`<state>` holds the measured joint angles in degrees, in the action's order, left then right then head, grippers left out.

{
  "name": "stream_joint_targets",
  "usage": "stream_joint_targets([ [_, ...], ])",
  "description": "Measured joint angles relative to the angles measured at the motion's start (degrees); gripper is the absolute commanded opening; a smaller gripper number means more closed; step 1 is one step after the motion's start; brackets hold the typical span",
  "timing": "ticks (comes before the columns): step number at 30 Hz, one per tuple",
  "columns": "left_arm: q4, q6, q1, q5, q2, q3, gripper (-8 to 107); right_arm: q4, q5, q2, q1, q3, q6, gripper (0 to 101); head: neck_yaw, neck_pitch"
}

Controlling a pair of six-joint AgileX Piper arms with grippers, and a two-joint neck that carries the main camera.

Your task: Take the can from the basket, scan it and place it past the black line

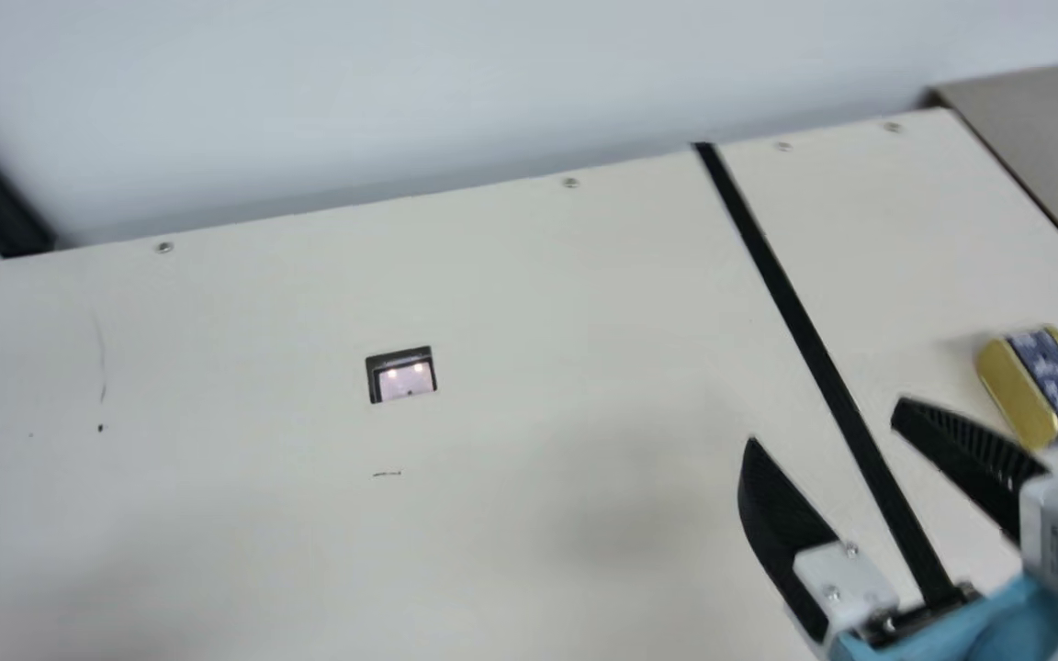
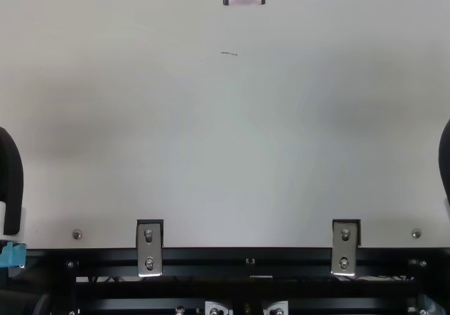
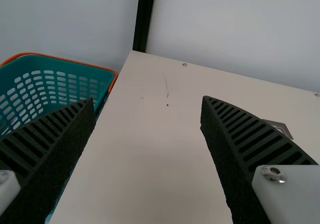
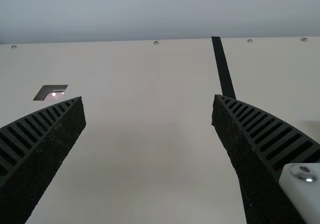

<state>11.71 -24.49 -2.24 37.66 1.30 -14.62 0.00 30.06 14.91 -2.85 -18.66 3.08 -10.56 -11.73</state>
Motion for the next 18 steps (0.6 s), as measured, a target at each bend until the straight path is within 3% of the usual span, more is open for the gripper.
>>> stream_joint_targets([
  [18,0.00,0.00,0.00,0.00,0.00,0.00,90,0.00,0.00,0.00,0.00,0.00,0.00,101,9.68,-1.17],
])
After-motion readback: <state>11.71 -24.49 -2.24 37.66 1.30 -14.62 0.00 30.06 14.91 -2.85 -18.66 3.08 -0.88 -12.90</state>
